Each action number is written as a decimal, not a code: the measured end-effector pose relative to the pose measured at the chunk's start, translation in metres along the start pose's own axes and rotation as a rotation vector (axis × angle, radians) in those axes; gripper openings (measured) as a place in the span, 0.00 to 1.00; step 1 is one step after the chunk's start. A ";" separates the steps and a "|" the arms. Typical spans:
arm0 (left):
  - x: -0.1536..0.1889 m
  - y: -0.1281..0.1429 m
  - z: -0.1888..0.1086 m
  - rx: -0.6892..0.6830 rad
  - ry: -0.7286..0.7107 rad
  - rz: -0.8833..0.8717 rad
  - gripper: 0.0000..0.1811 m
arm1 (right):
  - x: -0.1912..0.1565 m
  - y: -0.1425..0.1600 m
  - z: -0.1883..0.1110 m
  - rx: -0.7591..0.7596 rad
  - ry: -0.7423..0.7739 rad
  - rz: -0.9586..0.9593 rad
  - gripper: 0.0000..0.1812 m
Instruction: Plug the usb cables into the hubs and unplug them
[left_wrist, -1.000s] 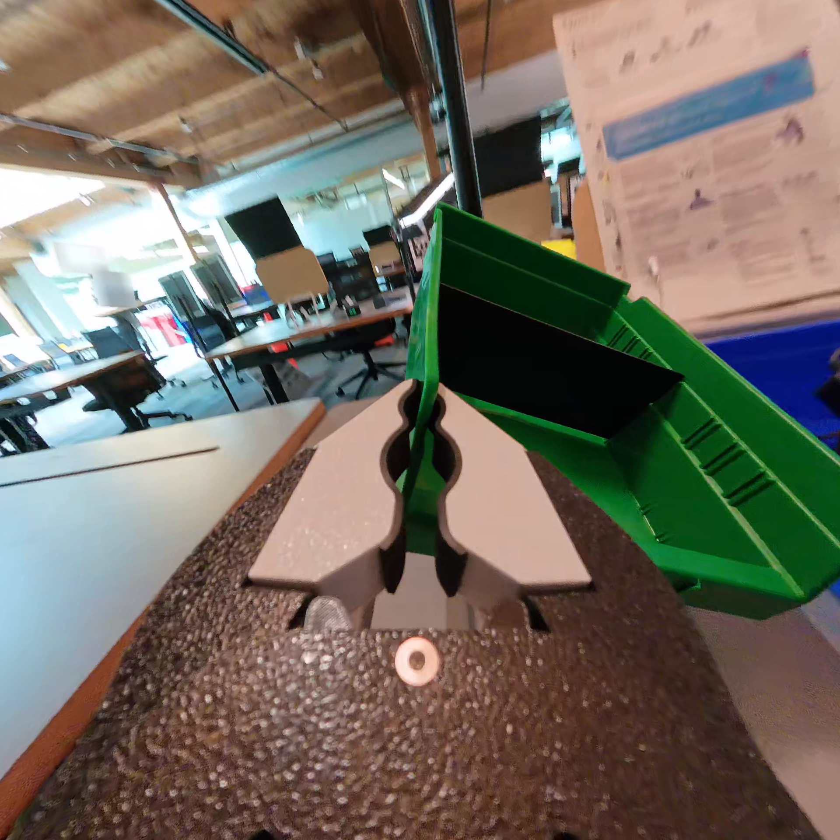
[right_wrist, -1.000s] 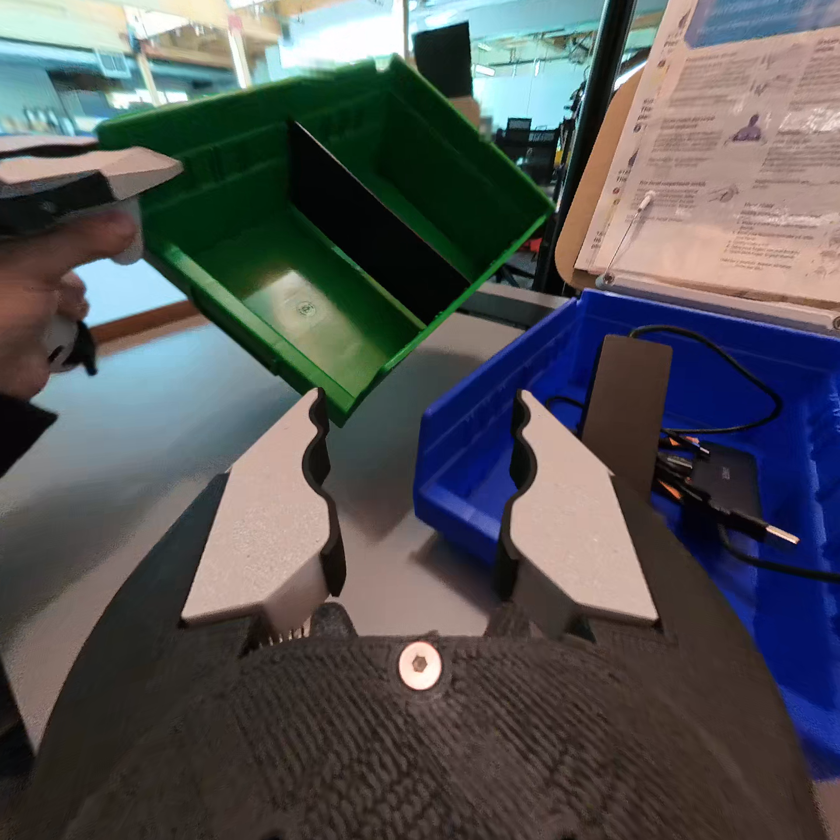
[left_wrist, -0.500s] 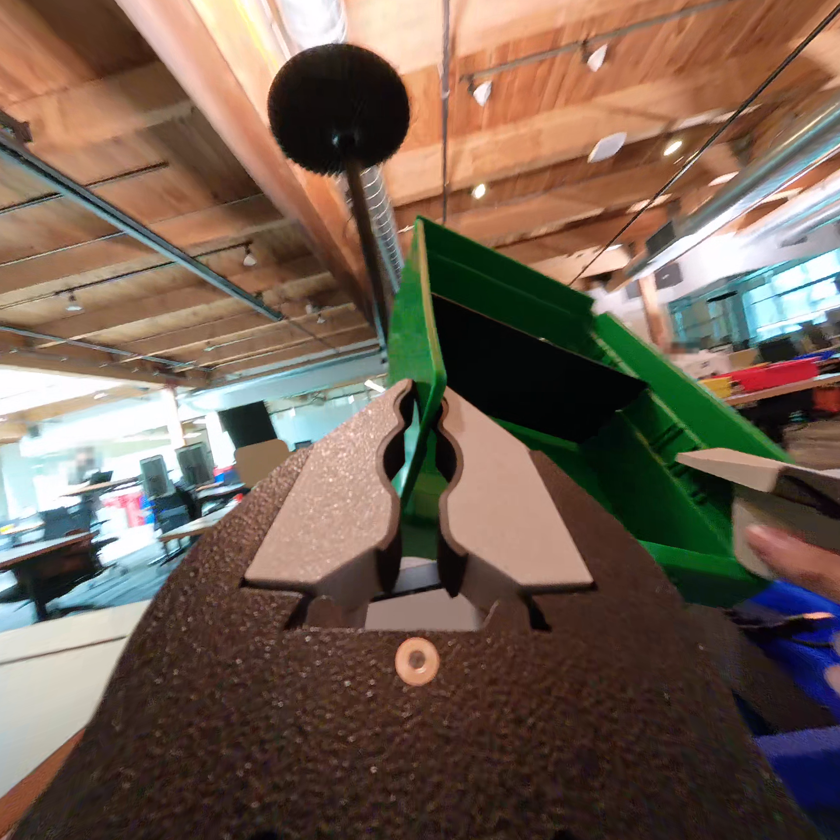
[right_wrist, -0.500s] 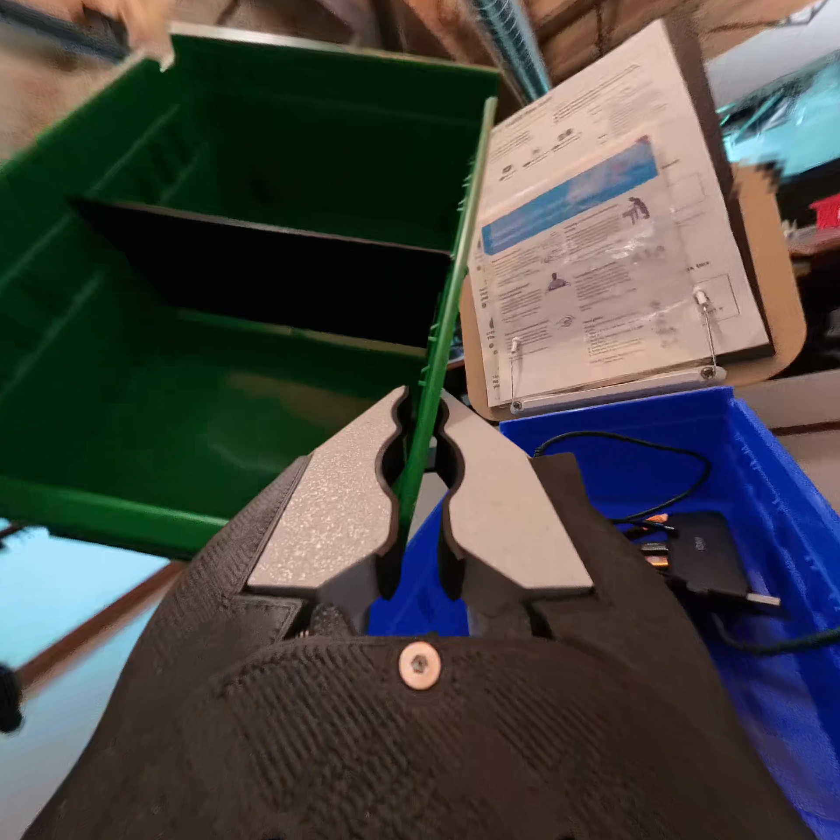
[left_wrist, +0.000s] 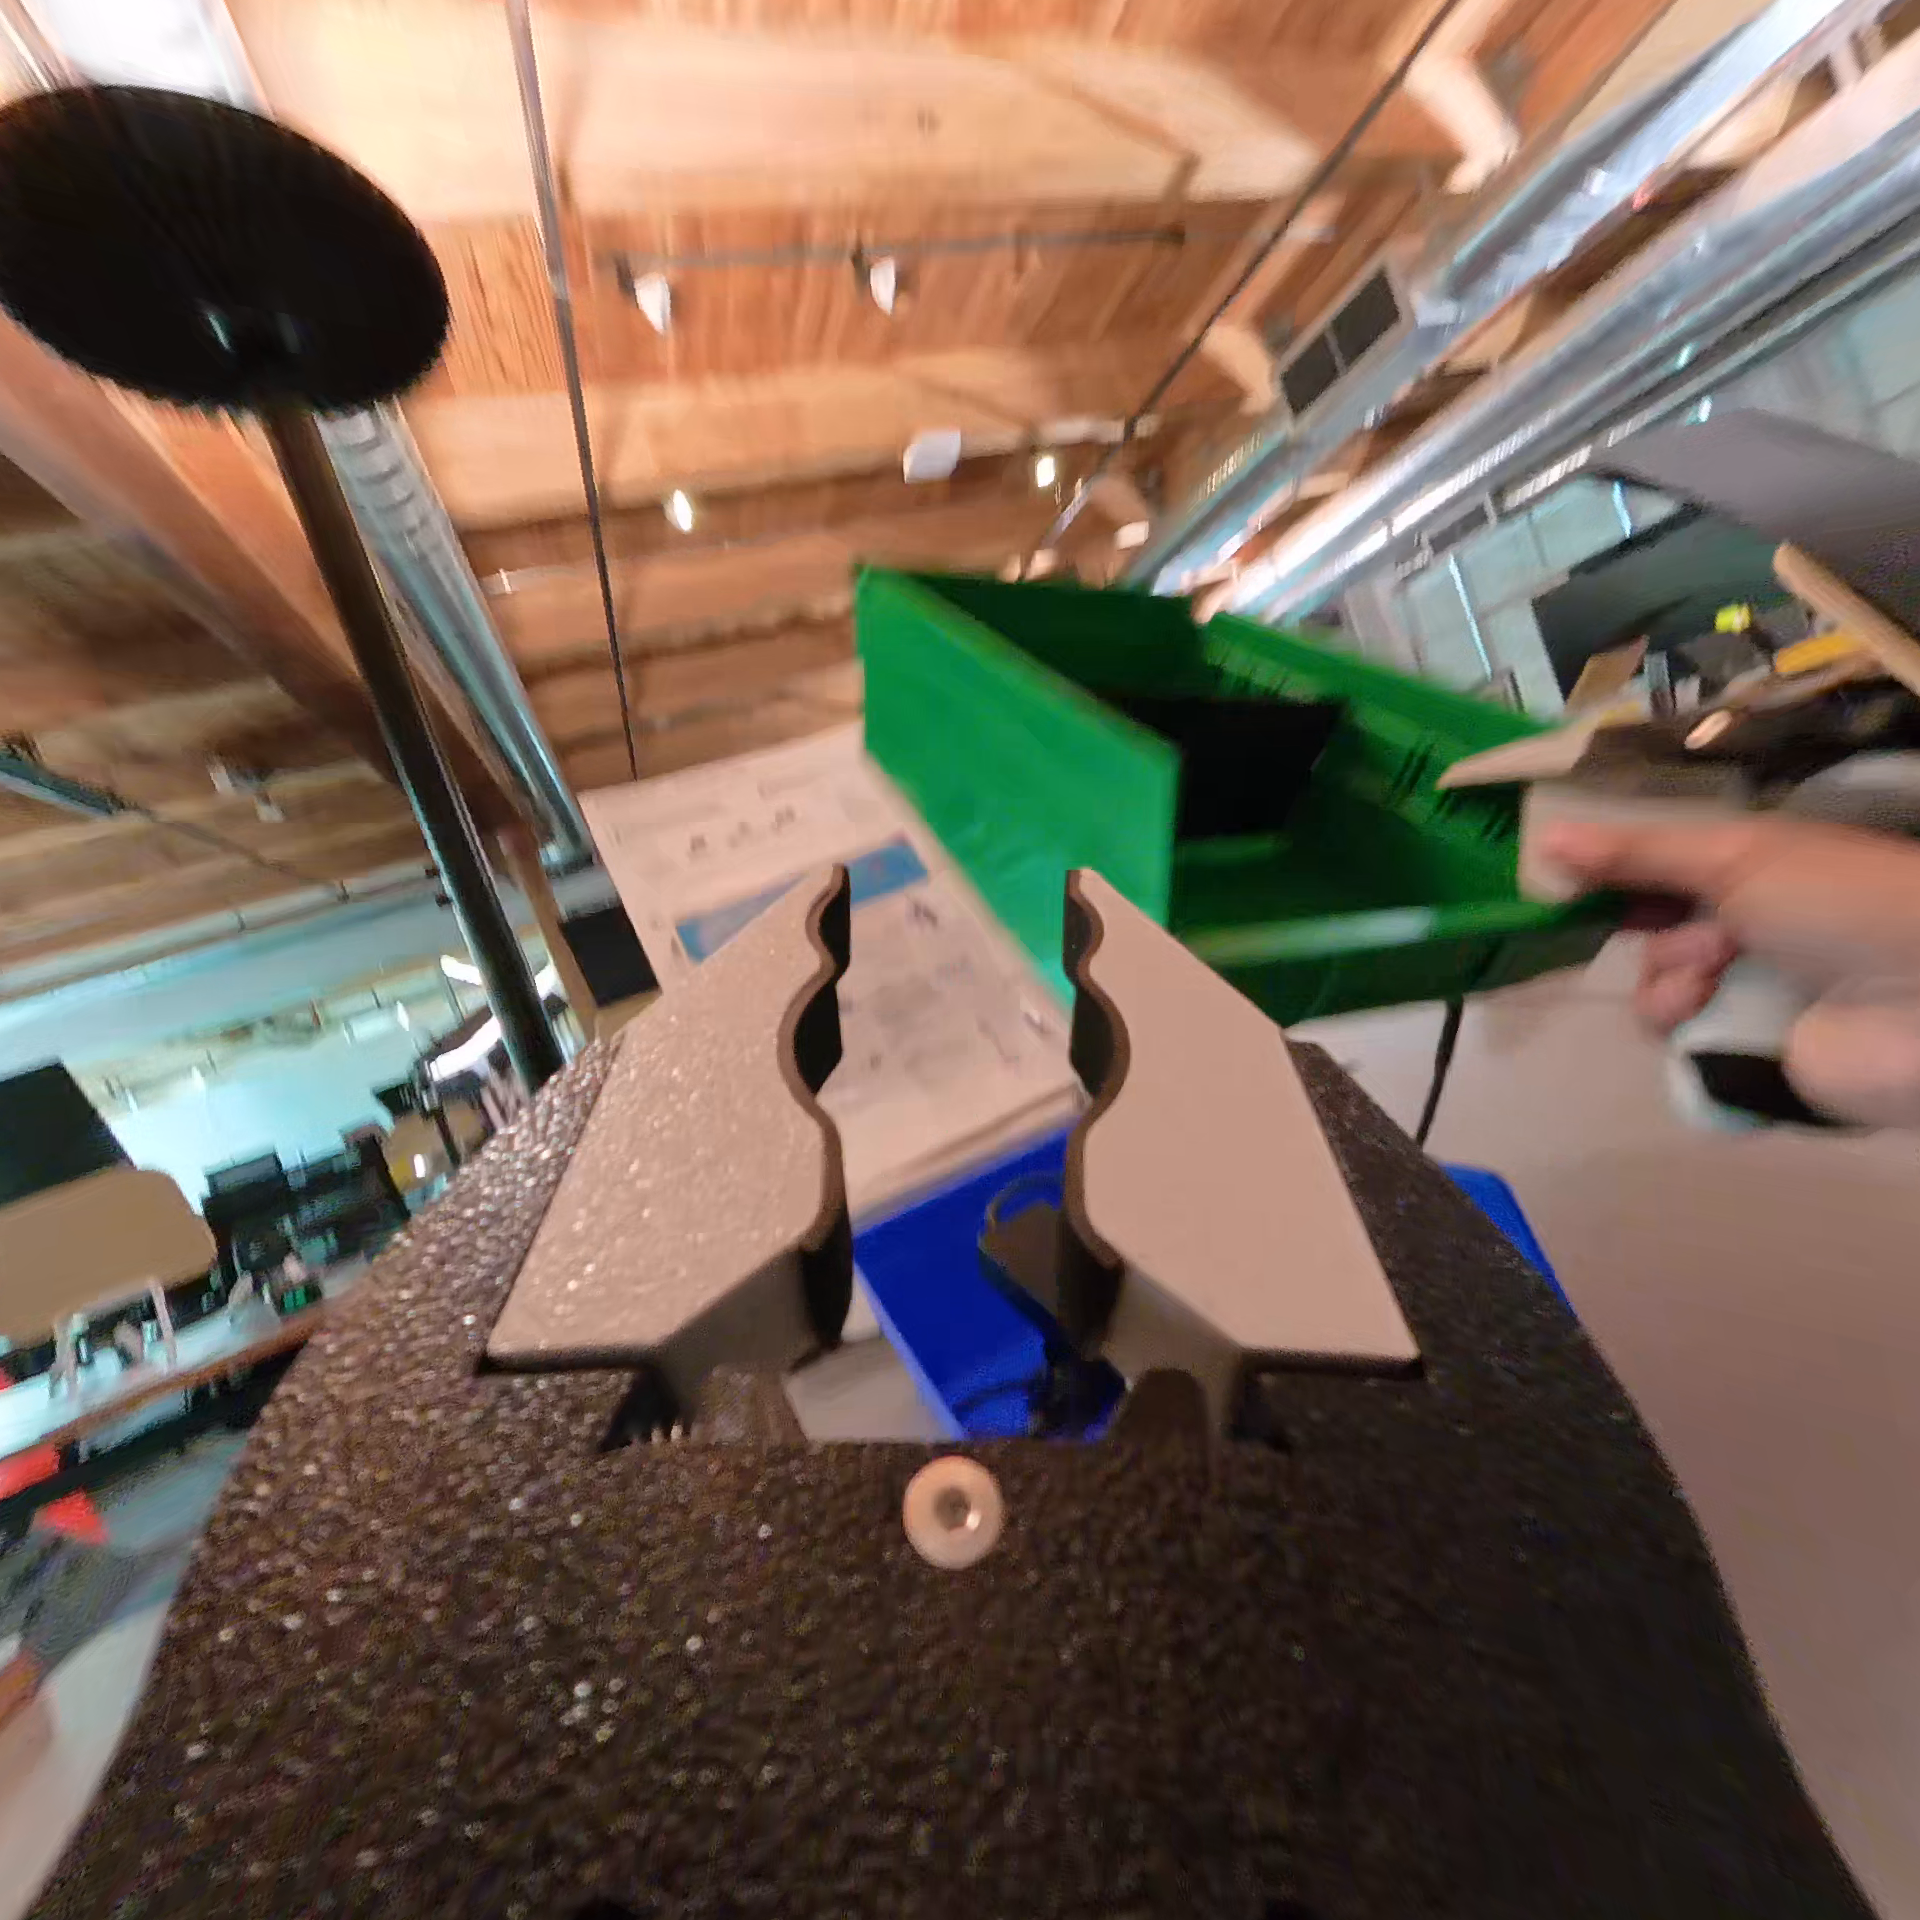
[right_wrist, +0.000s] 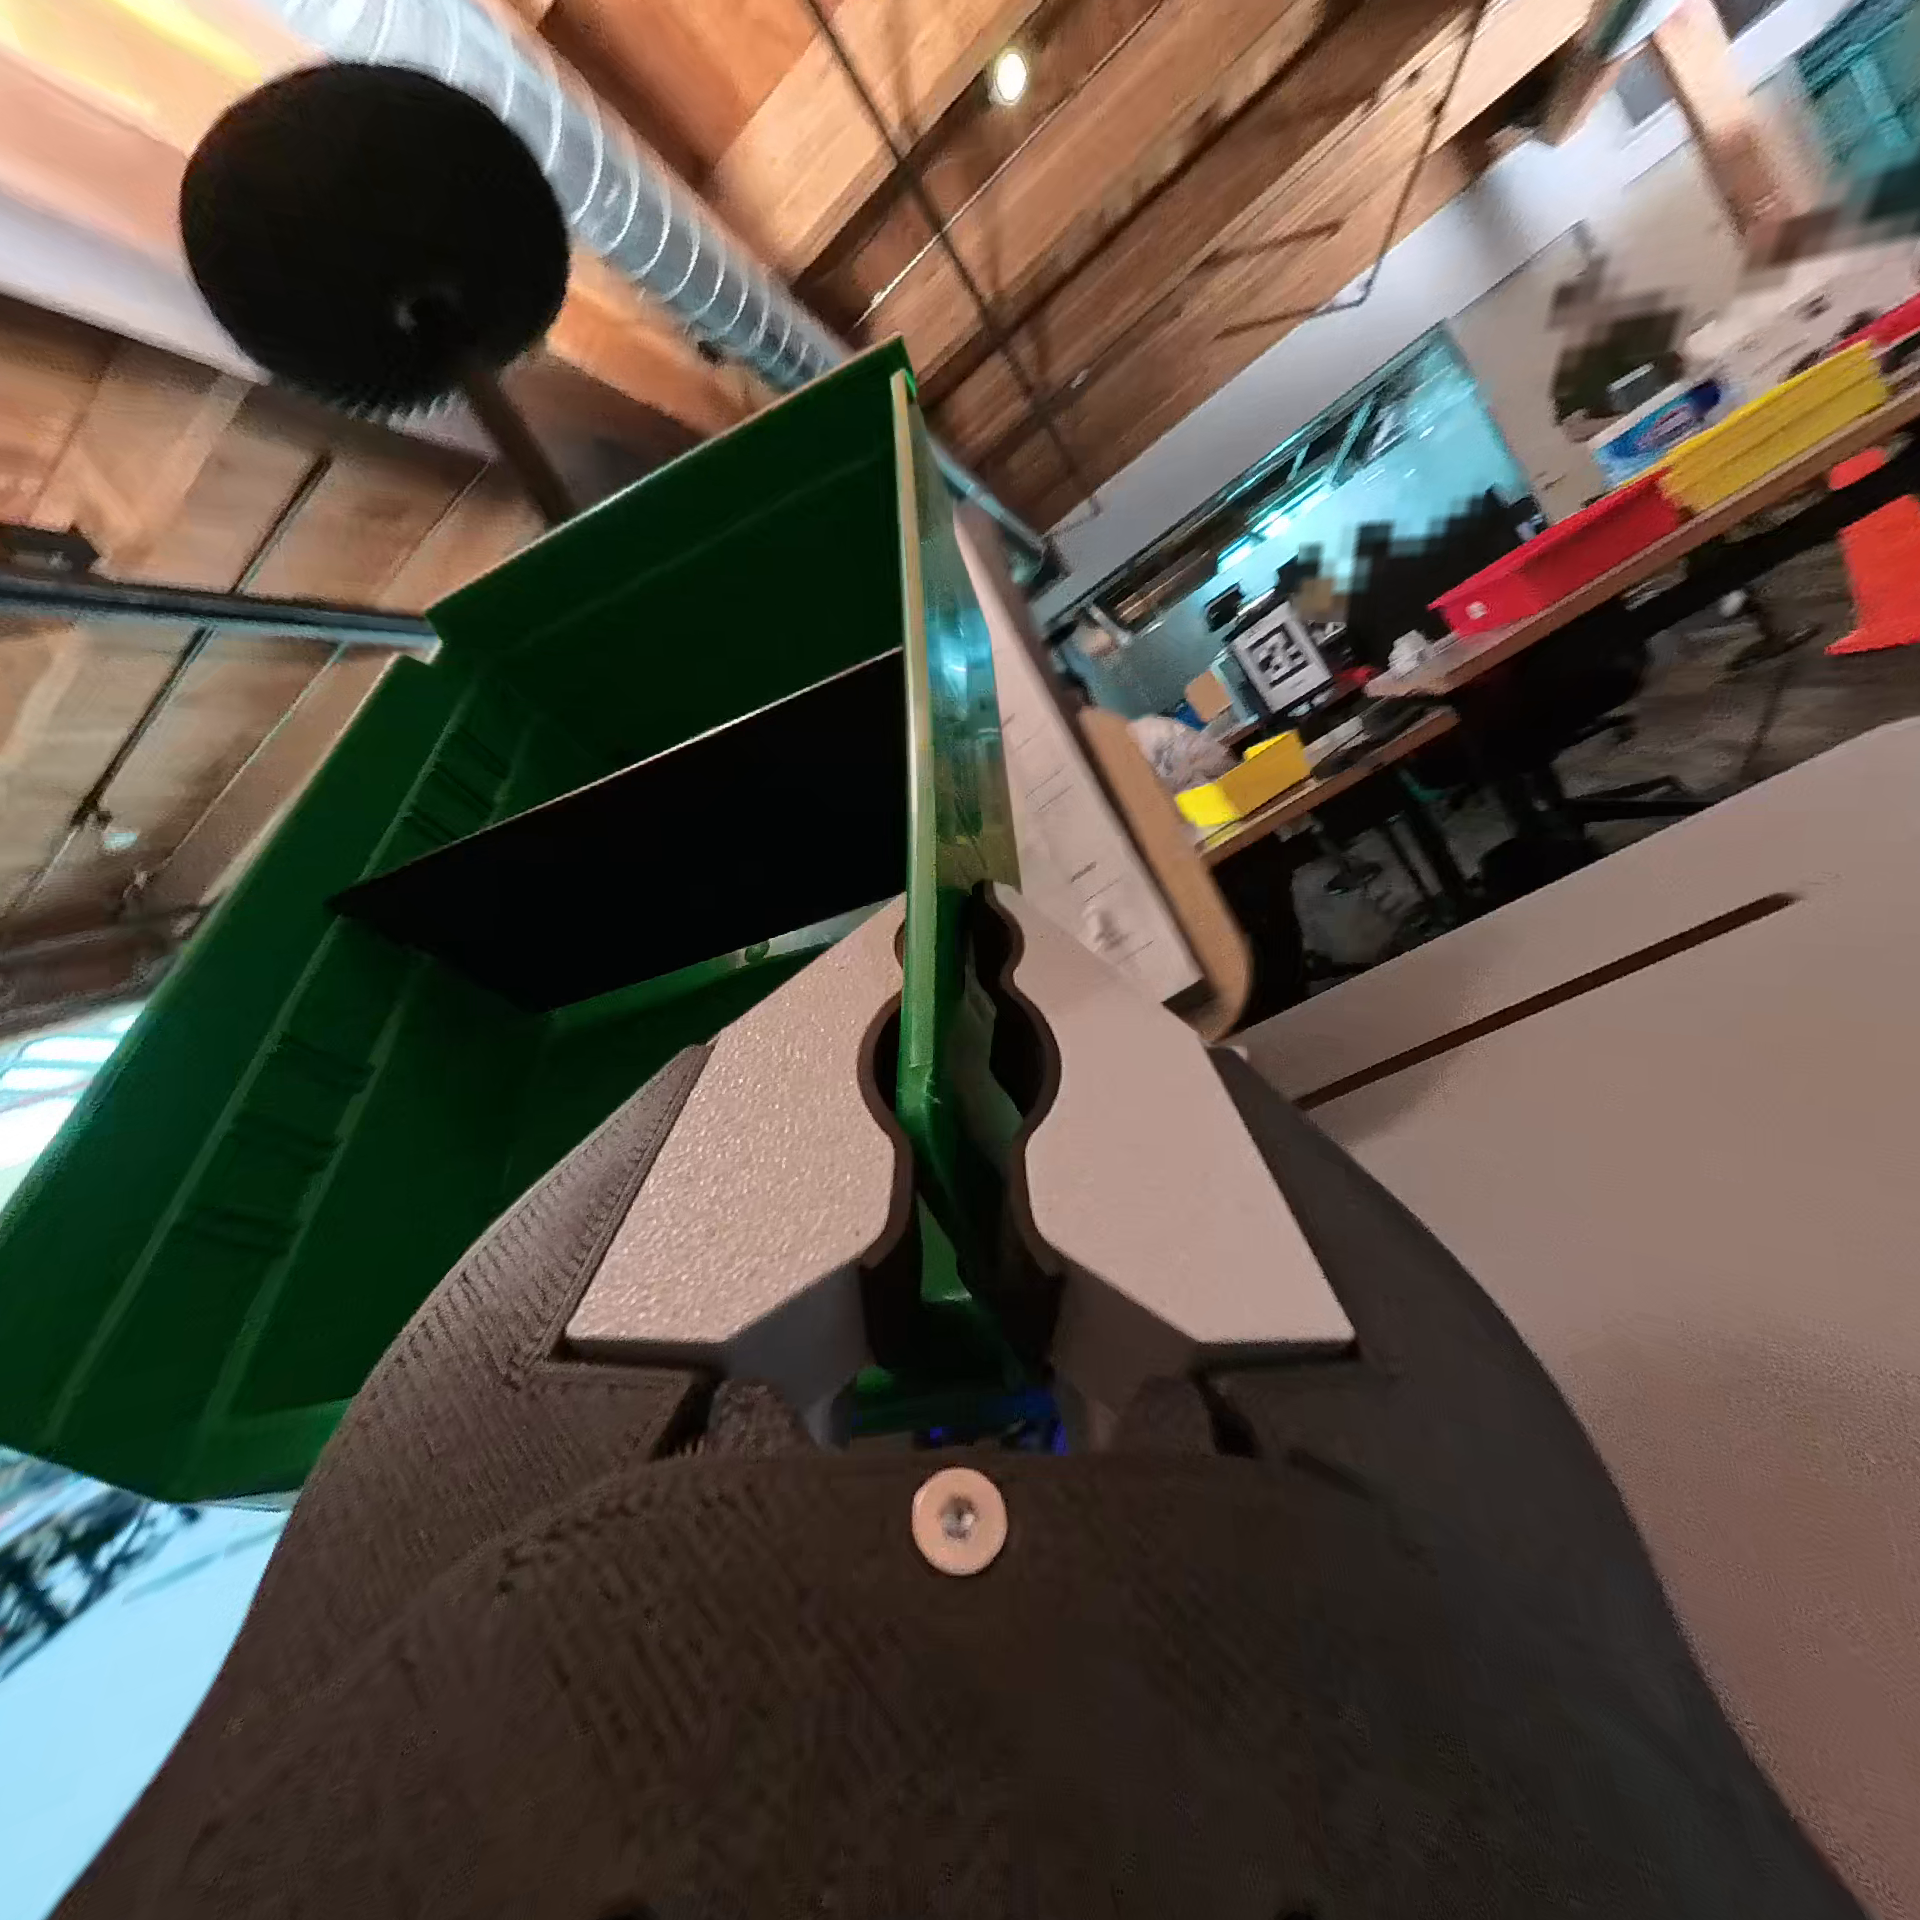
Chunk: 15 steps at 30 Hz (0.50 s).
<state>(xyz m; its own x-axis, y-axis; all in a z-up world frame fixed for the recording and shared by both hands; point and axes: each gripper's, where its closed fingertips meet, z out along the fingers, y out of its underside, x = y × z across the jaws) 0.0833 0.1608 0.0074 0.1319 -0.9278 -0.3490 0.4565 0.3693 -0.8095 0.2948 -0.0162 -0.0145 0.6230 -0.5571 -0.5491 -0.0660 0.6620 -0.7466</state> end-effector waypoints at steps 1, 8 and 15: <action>-0.003 0.016 0.003 -0.073 0.004 -0.015 0.22 | 0.015 -0.017 -0.004 0.029 0.025 0.008 0.02; -0.003 0.132 0.002 -0.574 0.079 -0.270 0.36 | 0.128 -0.120 -0.041 0.125 0.246 -0.094 0.02; 0.019 0.198 -0.010 -0.791 0.126 -0.390 0.43 | 0.230 -0.117 -0.067 -0.006 0.413 -0.145 0.03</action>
<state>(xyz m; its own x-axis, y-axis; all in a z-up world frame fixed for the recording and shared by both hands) 0.1673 0.2167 -0.1642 -0.0251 -0.9997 0.0083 -0.2982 -0.0005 -0.9545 0.3935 -0.2559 -0.0790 0.2618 -0.7986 -0.5419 -0.0064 0.5600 -0.8285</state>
